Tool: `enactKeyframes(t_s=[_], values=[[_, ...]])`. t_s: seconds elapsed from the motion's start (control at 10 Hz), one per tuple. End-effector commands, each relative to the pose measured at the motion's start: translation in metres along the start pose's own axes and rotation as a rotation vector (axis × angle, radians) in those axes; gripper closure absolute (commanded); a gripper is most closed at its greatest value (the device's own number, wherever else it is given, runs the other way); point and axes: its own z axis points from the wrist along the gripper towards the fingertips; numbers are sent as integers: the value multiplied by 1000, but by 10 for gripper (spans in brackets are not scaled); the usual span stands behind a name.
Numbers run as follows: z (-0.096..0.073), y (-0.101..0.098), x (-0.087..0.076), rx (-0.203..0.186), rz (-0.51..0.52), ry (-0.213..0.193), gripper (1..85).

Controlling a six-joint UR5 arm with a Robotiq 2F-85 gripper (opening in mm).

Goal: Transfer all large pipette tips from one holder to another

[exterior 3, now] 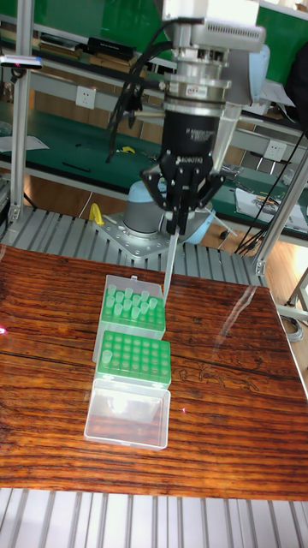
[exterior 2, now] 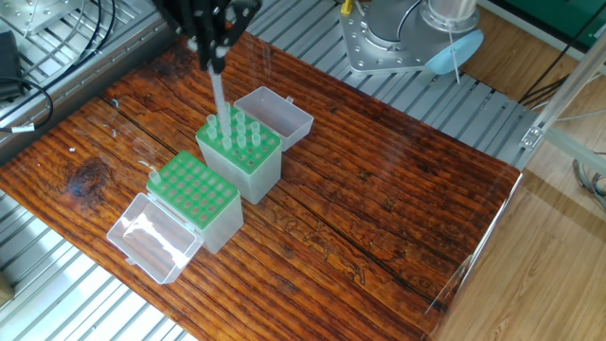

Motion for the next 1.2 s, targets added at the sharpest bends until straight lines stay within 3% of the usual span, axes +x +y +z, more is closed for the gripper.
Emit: enactKeyframes(t_s=[0.0, 0.1, 0.3, 0.5, 0.6, 0.8, 1.1], values=[[17, -5, -18, -13, -11, 22, 843], [16, 5, -15, -50, 4, 33, 843], [16, -14, -8, 25, -1, 58, 847], [15, -25, 0, 64, -15, 90, 847], [14, -26, -4, 62, -17, 99, 847], [12, -29, -31, 69, -4, 80, 847], [12, -35, -59, 28, -26, 70, 837]])
